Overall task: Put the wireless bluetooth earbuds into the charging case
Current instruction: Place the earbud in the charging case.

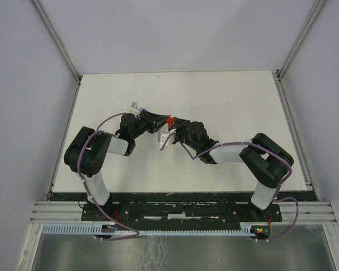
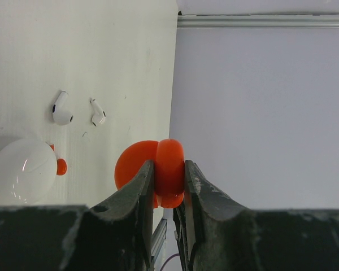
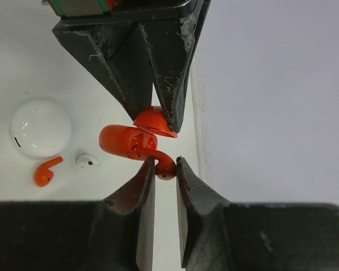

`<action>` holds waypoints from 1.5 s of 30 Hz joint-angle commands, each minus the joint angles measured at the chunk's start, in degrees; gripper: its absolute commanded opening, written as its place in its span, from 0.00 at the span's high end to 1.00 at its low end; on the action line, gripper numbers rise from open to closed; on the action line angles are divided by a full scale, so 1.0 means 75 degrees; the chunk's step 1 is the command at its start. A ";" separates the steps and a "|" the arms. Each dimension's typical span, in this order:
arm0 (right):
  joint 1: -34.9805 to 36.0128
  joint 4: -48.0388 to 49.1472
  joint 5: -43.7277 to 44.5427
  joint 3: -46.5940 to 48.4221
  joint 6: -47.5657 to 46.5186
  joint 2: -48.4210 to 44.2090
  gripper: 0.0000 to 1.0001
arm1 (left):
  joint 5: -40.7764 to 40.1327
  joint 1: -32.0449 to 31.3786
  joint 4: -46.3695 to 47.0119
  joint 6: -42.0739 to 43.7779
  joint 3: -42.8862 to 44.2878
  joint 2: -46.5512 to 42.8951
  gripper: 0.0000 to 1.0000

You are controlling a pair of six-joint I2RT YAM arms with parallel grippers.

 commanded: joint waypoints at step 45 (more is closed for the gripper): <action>0.0624 0.1014 0.1570 -0.0118 -0.1148 0.0813 0.92 | 0.0179 0.0055 0.1540 -0.0802 0.0419 0.0013 0.97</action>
